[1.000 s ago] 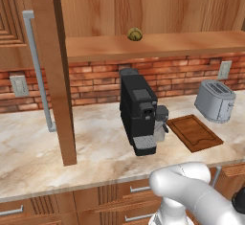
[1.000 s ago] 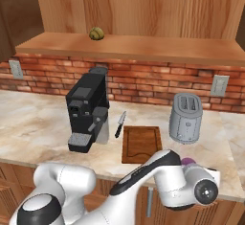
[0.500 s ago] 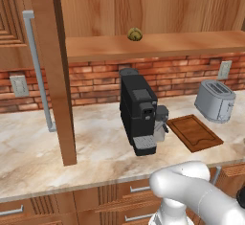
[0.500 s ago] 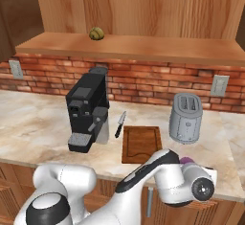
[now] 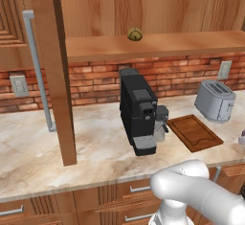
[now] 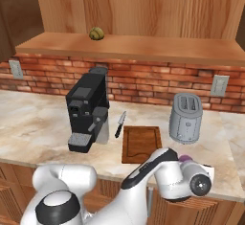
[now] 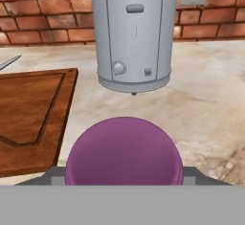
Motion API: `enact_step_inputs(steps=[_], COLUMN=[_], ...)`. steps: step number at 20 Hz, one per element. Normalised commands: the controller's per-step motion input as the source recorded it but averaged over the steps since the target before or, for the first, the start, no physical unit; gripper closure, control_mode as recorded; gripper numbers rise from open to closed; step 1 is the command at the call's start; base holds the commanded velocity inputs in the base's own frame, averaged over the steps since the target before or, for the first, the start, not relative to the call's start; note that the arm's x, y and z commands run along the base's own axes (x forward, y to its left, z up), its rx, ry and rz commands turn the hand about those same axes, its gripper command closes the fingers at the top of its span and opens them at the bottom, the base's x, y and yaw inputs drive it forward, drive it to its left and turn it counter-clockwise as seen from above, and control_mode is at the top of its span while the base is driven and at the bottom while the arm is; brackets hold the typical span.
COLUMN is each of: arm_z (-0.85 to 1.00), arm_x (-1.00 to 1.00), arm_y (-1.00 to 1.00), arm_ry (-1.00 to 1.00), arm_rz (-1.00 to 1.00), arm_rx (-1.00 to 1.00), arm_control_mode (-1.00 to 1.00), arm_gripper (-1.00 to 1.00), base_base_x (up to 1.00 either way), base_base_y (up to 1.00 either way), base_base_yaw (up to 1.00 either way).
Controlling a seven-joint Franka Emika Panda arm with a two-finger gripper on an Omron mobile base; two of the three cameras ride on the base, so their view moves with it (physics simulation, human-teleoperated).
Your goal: Pick the bread, place it on the cutting board, pick the jam, place it on the counter, and close the cabinet.
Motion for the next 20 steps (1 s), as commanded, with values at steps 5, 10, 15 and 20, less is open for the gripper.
enact_step_inputs(steps=[5, 10, 15, 20], arm_z=[-0.14, -0.17, -0.17, -0.2], arm_x=[0.28, 0.25, 0.2, 0.12], arm_y=[0.0, 0.0, 0.0, 0.0], arm_ry=[0.0, 0.0, 0.0, 0.0], arm_rz=[0.0, 0.0, 0.0, 0.0], arm_rx=[0.0, 0.0, 0.0, 0.0], arm_control_mode=[-1.0, -1.0, -1.0, -1.0], arm_gripper=[1.0, 1.0, 1.0, 1.0], base_base_x=[0.0, 0.0, 0.0, 0.0], base_base_y=[0.0, 0.0, 0.0, 0.0], base_base_yaw=[0.0, 0.0, 0.0, 0.0])
